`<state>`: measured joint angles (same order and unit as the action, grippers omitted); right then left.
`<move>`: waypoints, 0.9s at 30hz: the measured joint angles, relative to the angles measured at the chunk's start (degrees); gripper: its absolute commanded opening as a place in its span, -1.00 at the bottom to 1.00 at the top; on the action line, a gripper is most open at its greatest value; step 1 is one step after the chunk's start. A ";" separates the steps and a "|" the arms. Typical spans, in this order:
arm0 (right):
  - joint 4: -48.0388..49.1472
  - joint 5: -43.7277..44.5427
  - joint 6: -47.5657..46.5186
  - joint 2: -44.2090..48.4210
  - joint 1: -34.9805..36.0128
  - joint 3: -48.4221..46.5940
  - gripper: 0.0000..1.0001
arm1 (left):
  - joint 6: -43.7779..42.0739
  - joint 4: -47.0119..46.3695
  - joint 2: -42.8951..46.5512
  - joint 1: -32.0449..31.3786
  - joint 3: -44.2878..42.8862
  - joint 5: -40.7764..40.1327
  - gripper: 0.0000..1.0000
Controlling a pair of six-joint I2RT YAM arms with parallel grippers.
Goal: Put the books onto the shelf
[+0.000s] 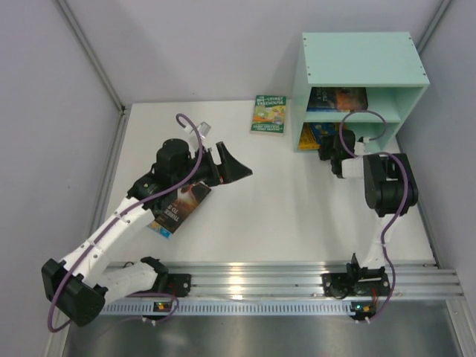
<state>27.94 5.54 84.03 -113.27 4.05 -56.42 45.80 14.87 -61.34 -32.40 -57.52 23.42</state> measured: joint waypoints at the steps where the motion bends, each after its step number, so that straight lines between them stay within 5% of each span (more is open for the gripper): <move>1: -0.66 -0.28 -0.33 0.20 -0.02 -0.17 -0.03 | 0.02 -0.02 0.00 0.00 0.00 0.04 0.95; 9: -5.75 -1.99 -2.54 1.55 -0.04 -1.05 -0.17 | 0.37 -0.79 0.09 0.00 0.76 0.15 0.95; 19: -4.46 -2.01 -1.42 1.57 -0.04 -0.42 -1.00 | 0.96 -1.29 0.11 0.00 1.09 0.22 0.94; 27: 3.08 -1.16 3.04 -1.29 0.20 0.68 -1.00 | 1.22 -1.60 0.07 0.00 1.09 0.39 0.94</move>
<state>31.03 4.38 87.07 -114.56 4.25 -55.75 47.03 13.28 -61.28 -32.40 -56.42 23.81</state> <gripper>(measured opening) 0.262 0.972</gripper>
